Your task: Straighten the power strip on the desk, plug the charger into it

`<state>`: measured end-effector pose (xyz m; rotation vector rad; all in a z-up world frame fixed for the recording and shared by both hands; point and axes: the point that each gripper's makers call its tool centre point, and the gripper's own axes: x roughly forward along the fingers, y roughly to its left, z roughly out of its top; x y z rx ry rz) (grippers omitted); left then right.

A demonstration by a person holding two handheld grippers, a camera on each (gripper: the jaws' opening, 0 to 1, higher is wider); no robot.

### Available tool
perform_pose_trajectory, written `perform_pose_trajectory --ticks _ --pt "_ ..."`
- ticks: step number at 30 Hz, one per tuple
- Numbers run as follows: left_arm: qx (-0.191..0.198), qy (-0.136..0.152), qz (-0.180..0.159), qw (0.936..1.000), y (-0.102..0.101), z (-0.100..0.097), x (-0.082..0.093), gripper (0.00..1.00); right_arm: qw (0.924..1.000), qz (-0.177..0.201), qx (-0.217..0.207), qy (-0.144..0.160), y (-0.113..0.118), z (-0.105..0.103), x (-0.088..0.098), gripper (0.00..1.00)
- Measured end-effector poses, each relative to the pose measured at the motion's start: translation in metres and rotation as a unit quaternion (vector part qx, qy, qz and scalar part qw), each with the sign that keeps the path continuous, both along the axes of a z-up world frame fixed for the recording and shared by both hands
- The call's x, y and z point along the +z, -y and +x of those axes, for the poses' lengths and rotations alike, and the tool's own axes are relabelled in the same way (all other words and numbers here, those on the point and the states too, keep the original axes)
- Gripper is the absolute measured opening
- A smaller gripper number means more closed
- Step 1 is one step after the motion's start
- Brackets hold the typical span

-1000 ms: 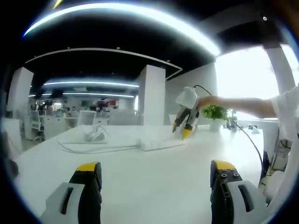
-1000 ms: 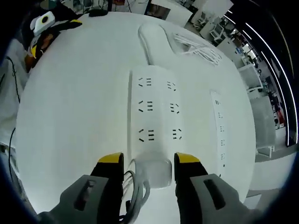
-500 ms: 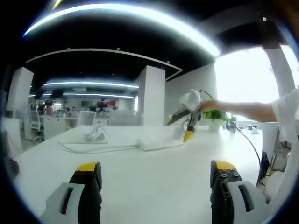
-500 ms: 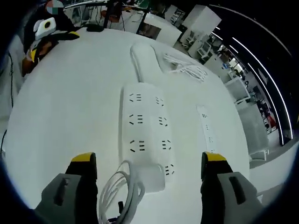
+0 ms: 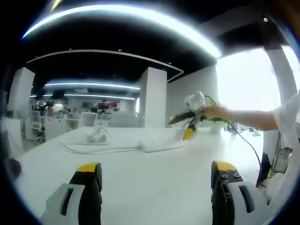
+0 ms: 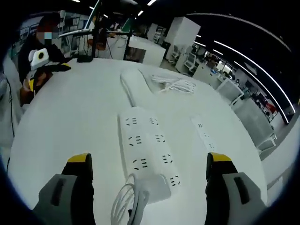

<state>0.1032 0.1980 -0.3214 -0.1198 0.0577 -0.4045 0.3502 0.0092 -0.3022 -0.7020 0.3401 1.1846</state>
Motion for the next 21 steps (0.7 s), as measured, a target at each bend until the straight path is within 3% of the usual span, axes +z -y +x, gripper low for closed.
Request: perform_pose_trajectory --ticks 4,13,21 --pt "-0.002 0.0 -0.002 1.0 0.0 -0.001 0.0 0.99 0.9983 0.057 -0.006 -0.014 -0.006 0.0 0.014 1.0" --pt "-0.006 0.001 -0.004 1.0 0.002 -0.003 0.001 0.99 0.9932 0.113 -0.022 0.013 -0.006 0.005 0.031 1.0" --pt "-0.006 0.001 -0.005 1.0 0.002 -0.003 0.0 0.99 0.9833 0.179 -0.025 0.024 -0.011 -0.002 0.054 1.0"
